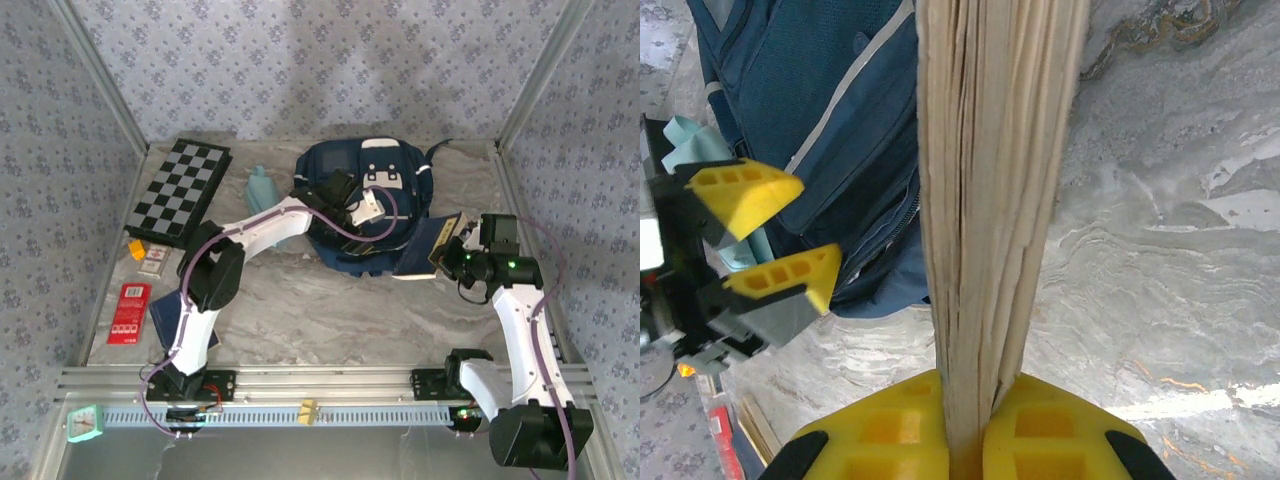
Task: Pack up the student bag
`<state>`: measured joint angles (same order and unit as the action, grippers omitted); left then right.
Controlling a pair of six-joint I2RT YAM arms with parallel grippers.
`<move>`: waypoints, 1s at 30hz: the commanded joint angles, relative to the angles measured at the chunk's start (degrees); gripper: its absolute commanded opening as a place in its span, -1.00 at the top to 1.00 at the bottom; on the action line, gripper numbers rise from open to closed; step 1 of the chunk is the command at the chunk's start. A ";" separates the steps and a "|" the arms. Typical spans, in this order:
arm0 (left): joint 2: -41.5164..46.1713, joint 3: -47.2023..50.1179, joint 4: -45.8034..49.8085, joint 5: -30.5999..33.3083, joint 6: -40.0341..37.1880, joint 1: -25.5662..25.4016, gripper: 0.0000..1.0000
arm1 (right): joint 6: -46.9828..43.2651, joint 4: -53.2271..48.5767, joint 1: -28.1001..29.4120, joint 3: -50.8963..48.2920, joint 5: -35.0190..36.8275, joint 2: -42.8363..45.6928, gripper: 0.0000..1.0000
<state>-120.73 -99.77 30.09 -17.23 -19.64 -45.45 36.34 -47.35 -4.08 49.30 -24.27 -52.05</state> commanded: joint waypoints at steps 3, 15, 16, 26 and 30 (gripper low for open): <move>-3.92 -5.38 6.05 4.90 -5.57 -1.93 -0.31 | -0.88 1.17 -1.00 -0.55 -2.45 0.84 1.00; -11.72 -14.25 5.60 11.51 -4.71 -1.98 0.48 | -0.90 3.33 -1.44 -1.22 -4.42 1.07 1.00; -11.73 -14.59 5.90 11.50 -4.71 -1.98 0.60 | -0.77 2.92 -1.47 -1.07 -4.38 1.34 1.00; -2.79 -13.38 4.09 9.41 -1.05 -1.94 1.00 | -1.72 -0.72 -3.19 1.22 -4.05 2.02 1.00; 0.43 -10.67 2.44 9.66 -0.51 -2.01 1.00 | -2.24 -2.33 -3.93 2.07 -3.92 2.58 1.00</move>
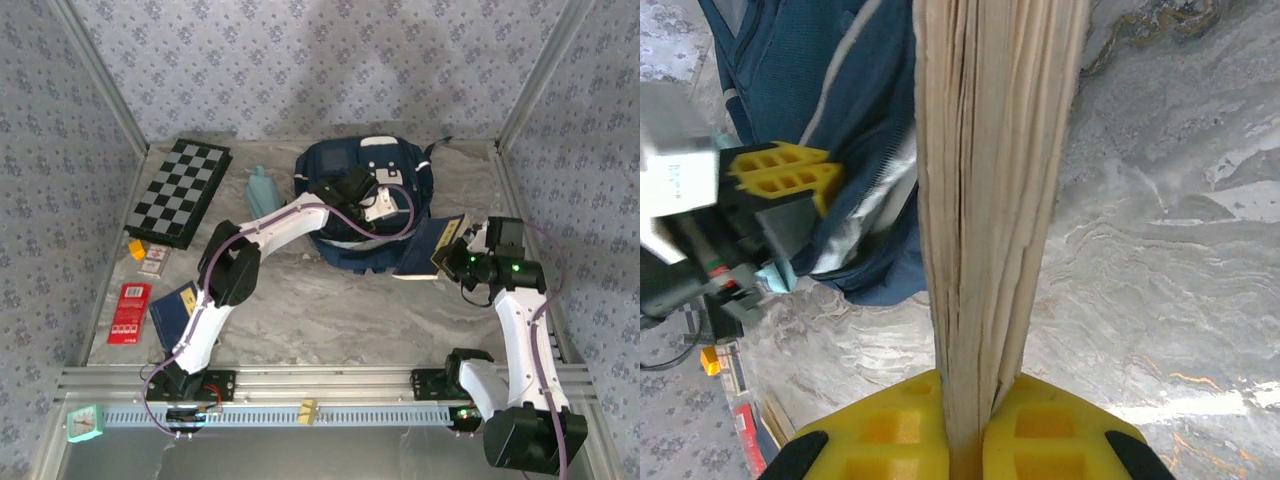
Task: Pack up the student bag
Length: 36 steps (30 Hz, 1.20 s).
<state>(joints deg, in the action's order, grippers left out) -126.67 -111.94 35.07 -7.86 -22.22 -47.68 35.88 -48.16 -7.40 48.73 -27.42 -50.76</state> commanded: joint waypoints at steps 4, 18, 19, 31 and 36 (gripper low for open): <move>7.55 1.74 -2.39 1.67 2.71 0.19 1.00 | -1.87 -1.89 -1.18 2.85 -2.57 1.19 1.00; 11.85 0.56 -6.57 11.19 9.67 0.23 1.00 | 1.12 0.84 2.00 0.84 -7.21 -0.93 1.00; 12.27 0.57 -6.98 11.87 10.15 0.30 1.00 | 1.35 1.30 2.80 0.88 -6.92 -1.07 1.00; 16.02 1.18 -11.38 16.19 13.11 0.28 1.00 | 13.41 46.02 11.10 -6.37 -12.46 -17.52 1.00; 16.29 0.95 -12.34 16.44 13.87 0.24 1.00 | 12.17 55.58 15.85 -3.17 -8.69 -28.53 1.00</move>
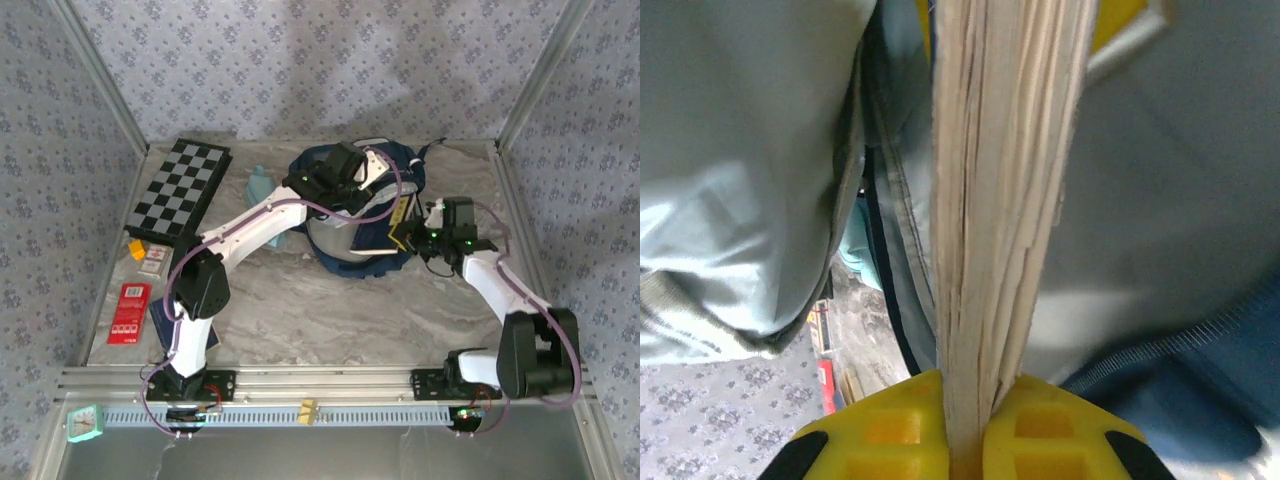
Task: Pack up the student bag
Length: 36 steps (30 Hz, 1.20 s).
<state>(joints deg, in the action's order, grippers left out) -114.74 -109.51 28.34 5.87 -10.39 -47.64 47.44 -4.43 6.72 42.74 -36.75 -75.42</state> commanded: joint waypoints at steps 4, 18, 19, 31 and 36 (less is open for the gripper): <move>4.42 -1.86 -5.46 4.64 2.16 0.21 1.00 | 0.62 14.86 3.12 5.83 1.96 -13.36 1.00; 5.12 -0.26 -6.01 4.32 2.07 0.46 1.00 | -10.96 -9.07 5.98 7.26 23.38 -7.75 0.01; 5.23 -0.10 -6.02 4.13 2.11 0.44 1.00 | -12.96 -11.13 7.14 7.28 25.48 -6.50 0.01; 5.96 1.06 -6.85 3.36 2.97 0.62 1.00 | -10.90 -9.43 18.63 9.23 31.37 -13.74 0.56; 5.93 0.84 -6.61 3.36 3.18 0.62 1.00 | -12.28 -8.05 20.89 11.02 33.39 -19.63 0.70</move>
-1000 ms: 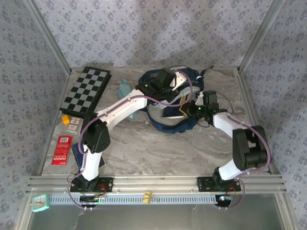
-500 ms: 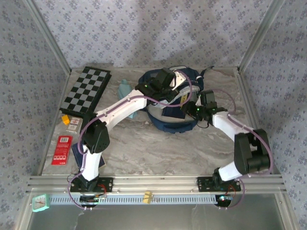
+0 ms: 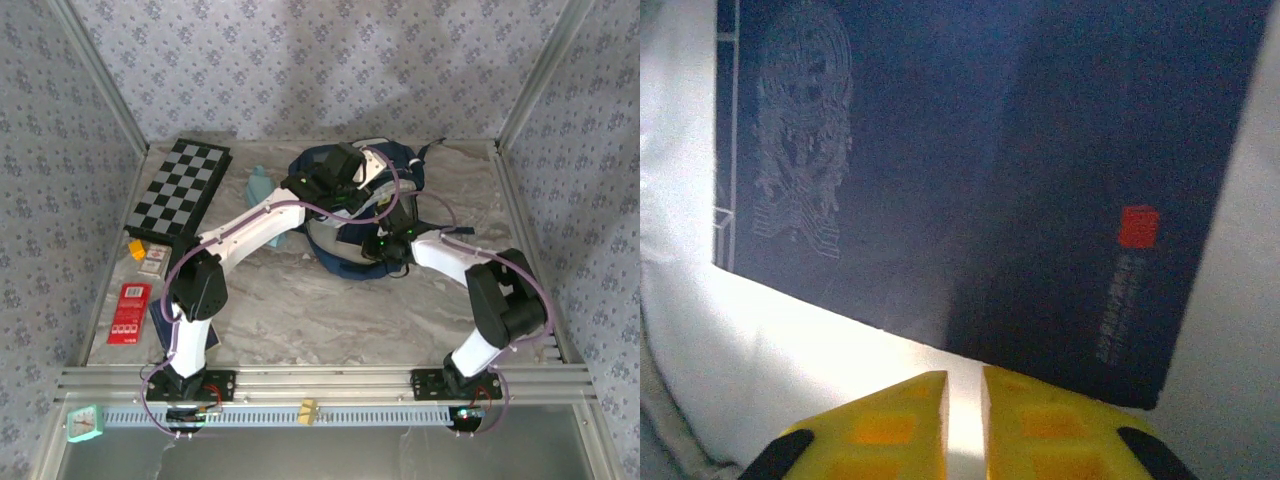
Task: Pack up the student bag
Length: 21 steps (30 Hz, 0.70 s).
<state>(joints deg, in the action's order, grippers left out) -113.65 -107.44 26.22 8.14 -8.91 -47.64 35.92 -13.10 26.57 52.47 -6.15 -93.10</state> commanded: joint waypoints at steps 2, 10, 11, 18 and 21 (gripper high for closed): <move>4.84 -1.45 -4.29 1.01 1.69 0.64 1.00 | -0.34 2.36 1.52 0.56 3.70 -2.78 0.73; 5.37 -1.11 -3.98 0.36 1.70 0.70 1.00 | -4.12 12.13 0.44 0.75 11.98 -1.23 0.78; 5.36 -1.11 -3.93 0.48 1.67 0.78 1.00 | -4.32 12.62 0.29 0.71 13.31 -0.93 0.78; 4.93 -0.76 -4.44 0.81 2.66 1.03 1.00 | -9.51 19.96 -3.83 -1.46 11.83 -2.66 0.75; 5.19 0.15 -4.99 1.09 2.35 1.20 1.00 | -10.74 21.22 -4.99 -3.27 12.98 -1.38 0.71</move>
<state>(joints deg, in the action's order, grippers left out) -113.34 -107.33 25.54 7.75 -8.01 -47.20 28.45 4.84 22.61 50.76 4.84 -95.26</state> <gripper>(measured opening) 0.053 0.142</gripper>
